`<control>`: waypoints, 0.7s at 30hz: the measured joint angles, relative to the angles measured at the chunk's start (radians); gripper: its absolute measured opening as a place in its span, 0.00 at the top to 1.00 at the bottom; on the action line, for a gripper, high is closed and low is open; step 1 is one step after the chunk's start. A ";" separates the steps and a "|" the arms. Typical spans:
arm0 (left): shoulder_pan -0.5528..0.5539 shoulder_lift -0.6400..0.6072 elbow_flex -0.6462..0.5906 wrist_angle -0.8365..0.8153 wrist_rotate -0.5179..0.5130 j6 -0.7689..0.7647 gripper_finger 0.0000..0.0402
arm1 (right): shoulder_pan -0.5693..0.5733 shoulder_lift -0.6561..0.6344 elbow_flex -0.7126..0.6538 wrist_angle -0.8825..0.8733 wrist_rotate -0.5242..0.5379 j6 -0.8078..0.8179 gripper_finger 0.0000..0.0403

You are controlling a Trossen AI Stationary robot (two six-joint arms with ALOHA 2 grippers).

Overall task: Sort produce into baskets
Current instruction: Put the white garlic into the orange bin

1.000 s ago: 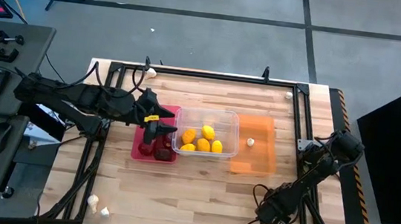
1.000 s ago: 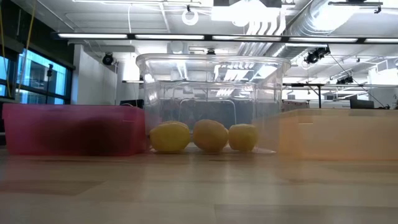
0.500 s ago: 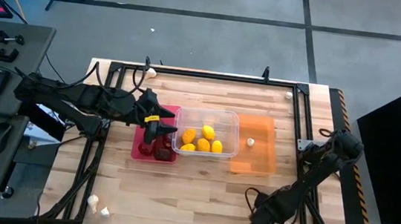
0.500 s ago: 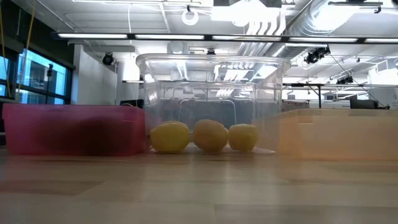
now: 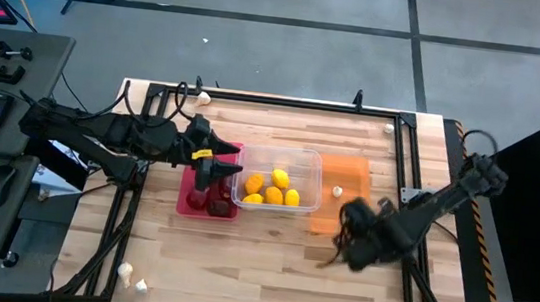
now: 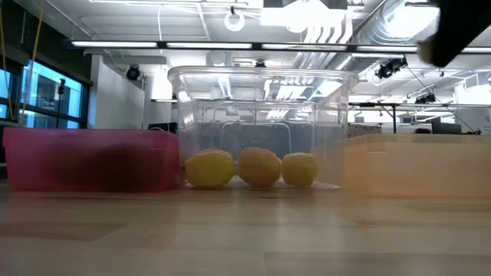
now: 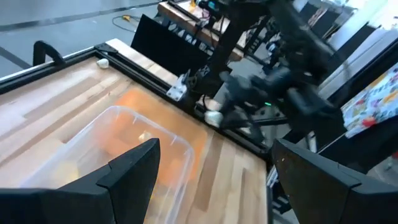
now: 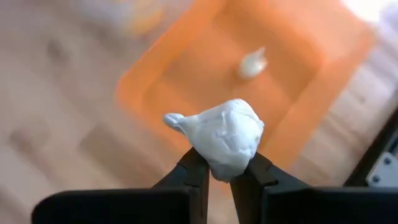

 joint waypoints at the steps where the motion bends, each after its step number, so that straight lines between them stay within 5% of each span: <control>1: 0.000 0.000 0.000 0.008 0.000 -0.009 0.26 | -0.022 -0.034 -0.033 0.004 0.017 0.006 0.89; 12: -0.005 0.008 0.000 0.012 0.005 -0.153 0.26 | -0.265 -0.411 -0.536 0.485 -0.068 -0.029 0.54; 21: 0.014 0.091 0.000 0.055 -0.056 -0.255 0.26 | -0.303 -0.519 -0.649 0.831 0.011 -0.195 0.35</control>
